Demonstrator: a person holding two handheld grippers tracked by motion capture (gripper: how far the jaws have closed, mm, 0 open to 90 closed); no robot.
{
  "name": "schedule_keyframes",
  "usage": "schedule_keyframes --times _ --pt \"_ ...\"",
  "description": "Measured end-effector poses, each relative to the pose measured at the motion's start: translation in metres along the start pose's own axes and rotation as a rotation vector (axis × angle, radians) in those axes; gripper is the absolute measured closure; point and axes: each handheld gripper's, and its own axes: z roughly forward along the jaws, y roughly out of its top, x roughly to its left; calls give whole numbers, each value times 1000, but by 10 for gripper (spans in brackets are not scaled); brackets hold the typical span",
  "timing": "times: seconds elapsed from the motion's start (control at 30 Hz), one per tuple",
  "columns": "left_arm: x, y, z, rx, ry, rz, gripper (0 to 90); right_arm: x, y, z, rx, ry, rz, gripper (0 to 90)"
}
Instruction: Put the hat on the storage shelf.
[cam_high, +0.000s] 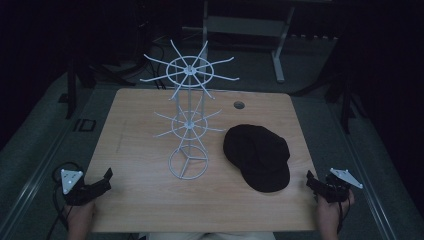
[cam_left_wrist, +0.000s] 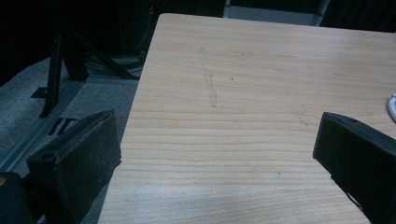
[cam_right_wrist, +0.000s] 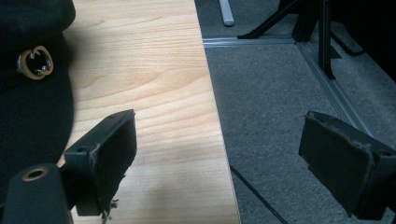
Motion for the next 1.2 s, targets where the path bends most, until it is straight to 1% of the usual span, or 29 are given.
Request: schedule_keyframes --times 0.03,0.1,0.2,0.27,0.3,0.33,0.43,0.5,0.6,0.67,0.7,0.73,0.77,0.83,0.87,0.97,1.07,1.2 --pt "0 0 0 -1 0 0 15 0 0 -1 -7 4 -2 110" --pt "0 0 0 0 2 0 15 1 1 1 12 10 -9 110" --pt "0 0 0 1 3 0 15 2 4 1 30 37 -13 122" --pt "0 0 0 1 3 0 14 4 8 1 39 74 -15 122" --pt "0 0 0 1 3 0 15 4 8 1 39 74 -15 122" --pt "0 0 0 2 2 -2 14 8 13 1 43 93 -23 122" --pt "0 0 0 3 1 -2 15 13 23 -3 29 112 -41 122" --pt "0 0 0 3 1 -3 15 17 30 -6 15 133 -40 123" --pt "0 0 0 2 1 -3 15 23 42 -9 -8 148 -48 122" --pt "0 0 0 2 0 -3 14 26 50 -10 -16 167 -58 122" --pt "0 0 0 2 0 -3 14 26 50 -10 -16 167 -58 122" --pt "0 0 0 2 0 -3 14 29 54 -10 -23 172 -61 122" --pt "0 0 0 2 0 -3 15 34 61 -10 -33 190 -67 137" --pt "0 0 0 2 0 -2 14 40 67 -11 -47 209 -74 140" --pt "0 0 0 2 -1 -2 14 45 69 -12 -51 220 -87 140" --pt "0 0 0 3 -1 -2 15 58 76 -11 -39 242 -132 138" --pt "0 0 0 2 -1 -2 15 70 82 -10 -37 273 -156 136" --pt "0 0 0 2 -2 -1 14 84 89 -8 -37 307 -174 136"
